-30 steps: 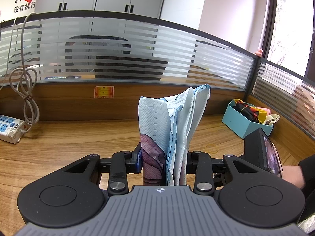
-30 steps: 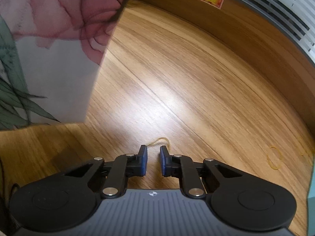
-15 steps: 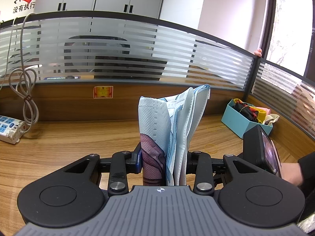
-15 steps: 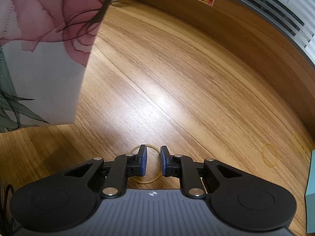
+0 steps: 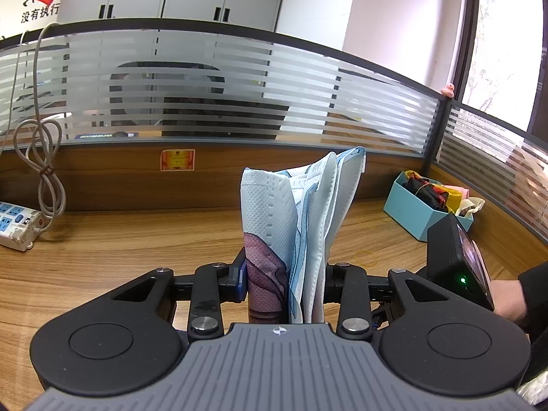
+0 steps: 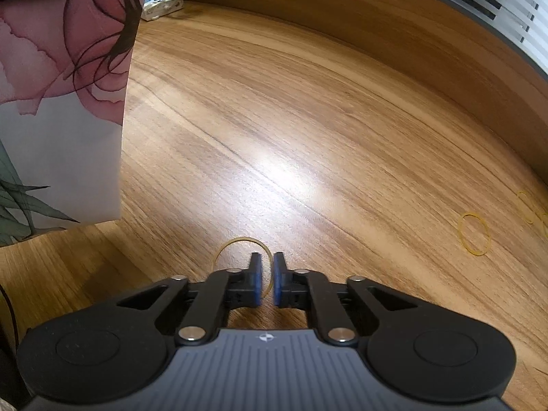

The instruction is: Fold shopping bag

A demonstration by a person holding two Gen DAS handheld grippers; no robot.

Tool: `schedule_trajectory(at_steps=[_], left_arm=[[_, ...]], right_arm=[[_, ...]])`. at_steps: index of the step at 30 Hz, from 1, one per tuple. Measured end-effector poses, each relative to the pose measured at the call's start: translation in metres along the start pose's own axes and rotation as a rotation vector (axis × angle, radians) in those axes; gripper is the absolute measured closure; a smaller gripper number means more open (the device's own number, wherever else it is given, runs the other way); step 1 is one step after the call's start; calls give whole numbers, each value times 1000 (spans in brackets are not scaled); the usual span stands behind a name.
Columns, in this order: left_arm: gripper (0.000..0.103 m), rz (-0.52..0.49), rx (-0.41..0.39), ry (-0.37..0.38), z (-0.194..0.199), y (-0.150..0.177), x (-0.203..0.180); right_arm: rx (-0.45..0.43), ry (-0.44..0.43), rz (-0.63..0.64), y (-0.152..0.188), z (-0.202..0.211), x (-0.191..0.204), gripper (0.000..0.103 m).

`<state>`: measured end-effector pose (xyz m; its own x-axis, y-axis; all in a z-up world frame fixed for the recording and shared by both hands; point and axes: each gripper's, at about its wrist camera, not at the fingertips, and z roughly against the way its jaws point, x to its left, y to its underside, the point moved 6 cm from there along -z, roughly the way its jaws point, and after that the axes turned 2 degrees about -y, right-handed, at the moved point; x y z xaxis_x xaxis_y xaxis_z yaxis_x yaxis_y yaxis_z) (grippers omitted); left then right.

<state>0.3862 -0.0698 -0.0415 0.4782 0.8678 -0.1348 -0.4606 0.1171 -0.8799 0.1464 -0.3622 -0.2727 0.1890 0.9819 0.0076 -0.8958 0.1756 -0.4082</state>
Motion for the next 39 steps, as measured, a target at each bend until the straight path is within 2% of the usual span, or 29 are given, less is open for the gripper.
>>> schedule_trajectory(at_steps=[1, 16, 20, 24, 27, 33, 39], left_arm=[[65, 0, 0, 1, 0, 0, 0], [65, 9, -9, -4, 2, 1, 2], [65, 5, -6, -4, 2, 1, 1], [65, -5, 1, -4, 2, 2, 0], [65, -12, 5, -9, 0, 3, -1], [65, 1, 5, -30, -1, 4, 3], [65, 21, 13, -40, -5, 6, 10]], right_arm=[[1, 5, 0, 1, 6, 3, 102], [-11, 8, 37, 8, 41, 17, 103], [-1, 10, 77, 7, 39, 21, 101], [-1, -4, 166, 1, 33, 28, 100], [9, 0, 271, -2, 26, 31, 88], [45, -22, 432, -5, 18, 35, 88], [62, -79, 476, -10, 15, 36, 90]])
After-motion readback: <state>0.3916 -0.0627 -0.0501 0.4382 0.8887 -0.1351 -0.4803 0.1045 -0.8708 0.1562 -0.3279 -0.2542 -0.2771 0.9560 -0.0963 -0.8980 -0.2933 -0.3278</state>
